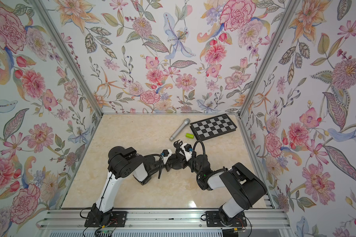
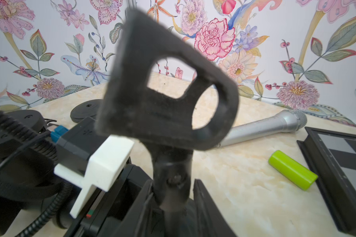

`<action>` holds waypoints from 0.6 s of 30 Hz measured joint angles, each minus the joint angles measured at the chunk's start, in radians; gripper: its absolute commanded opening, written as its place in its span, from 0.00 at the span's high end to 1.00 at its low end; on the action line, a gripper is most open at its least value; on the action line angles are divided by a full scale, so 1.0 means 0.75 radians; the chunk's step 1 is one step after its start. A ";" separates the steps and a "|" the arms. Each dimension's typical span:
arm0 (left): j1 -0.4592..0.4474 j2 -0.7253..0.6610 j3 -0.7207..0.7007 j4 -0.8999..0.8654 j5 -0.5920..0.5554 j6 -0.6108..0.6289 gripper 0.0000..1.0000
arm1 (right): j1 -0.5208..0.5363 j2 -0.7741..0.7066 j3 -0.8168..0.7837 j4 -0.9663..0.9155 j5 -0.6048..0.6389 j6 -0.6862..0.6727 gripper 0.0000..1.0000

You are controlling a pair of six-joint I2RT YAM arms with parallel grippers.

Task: Assemble a microphone stand
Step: Screw the microphone stand pole into the microphone stand base.

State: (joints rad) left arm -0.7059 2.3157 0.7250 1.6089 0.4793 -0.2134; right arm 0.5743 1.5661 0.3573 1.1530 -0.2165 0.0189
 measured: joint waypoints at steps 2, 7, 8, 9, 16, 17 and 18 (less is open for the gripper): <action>0.000 0.000 0.000 0.000 -0.002 -0.001 0.65 | -0.069 -0.021 0.023 -0.096 -0.127 -0.027 0.53; 0.000 0.000 -0.001 0.000 -0.008 -0.005 0.65 | -0.191 -0.035 0.119 -0.294 -0.393 -0.107 0.52; 0.000 -0.001 -0.001 0.000 -0.008 -0.005 0.65 | -0.205 -0.035 0.137 -0.322 -0.443 -0.117 0.52; 0.000 -0.001 -0.001 0.000 -0.008 -0.005 0.65 | -0.216 -0.035 0.154 -0.348 -0.487 -0.126 0.52; 0.000 -0.001 -0.001 0.000 -0.008 -0.005 0.65 | -0.231 -0.034 0.279 -0.412 -0.686 -0.146 0.55; 0.000 -0.001 -0.001 0.000 -0.008 -0.005 0.65 | -0.230 -0.032 0.288 -0.416 -0.696 -0.149 0.61; 0.000 -0.001 -0.001 0.000 -0.008 -0.006 0.65 | -0.231 -0.026 0.296 -0.416 -0.702 -0.155 0.69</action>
State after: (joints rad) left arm -0.7059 2.3150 0.7246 1.6089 0.4732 -0.2176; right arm 0.4011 1.5467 0.5789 0.8413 -0.7429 -0.0971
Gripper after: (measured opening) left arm 0.354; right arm 0.412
